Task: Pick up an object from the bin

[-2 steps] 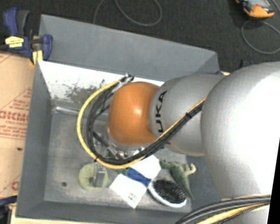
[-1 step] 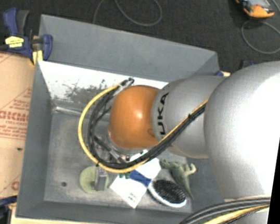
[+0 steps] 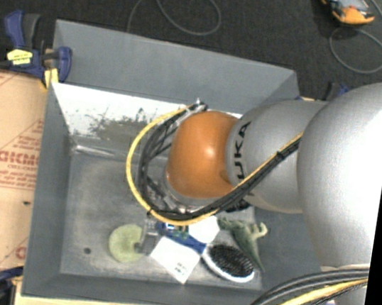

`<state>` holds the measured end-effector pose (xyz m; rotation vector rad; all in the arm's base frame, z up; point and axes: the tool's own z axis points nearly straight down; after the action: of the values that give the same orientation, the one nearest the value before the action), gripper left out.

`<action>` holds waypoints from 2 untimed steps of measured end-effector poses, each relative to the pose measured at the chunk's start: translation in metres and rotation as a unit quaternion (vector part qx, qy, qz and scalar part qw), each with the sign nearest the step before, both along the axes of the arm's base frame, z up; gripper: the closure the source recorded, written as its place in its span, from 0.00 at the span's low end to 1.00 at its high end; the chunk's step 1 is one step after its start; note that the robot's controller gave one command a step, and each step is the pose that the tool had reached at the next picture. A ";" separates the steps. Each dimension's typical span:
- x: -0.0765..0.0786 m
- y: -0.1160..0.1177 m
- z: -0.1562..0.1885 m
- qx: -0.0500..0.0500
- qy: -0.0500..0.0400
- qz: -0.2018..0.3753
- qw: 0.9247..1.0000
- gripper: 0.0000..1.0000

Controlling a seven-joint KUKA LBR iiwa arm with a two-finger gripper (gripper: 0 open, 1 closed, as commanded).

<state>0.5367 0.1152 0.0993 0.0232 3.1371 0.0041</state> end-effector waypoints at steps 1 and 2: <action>0.001 0.007 -0.020 -0.002 0.001 0.134 0.991 0.00; -0.027 0.013 -0.026 -0.001 -0.002 -0.024 1.000 1.00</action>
Offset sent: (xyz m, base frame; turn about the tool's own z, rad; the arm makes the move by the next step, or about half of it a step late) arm -0.0301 0.0140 -0.0293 0.0491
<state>0.5096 0.1280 0.0730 0.0994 3.1321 0.0018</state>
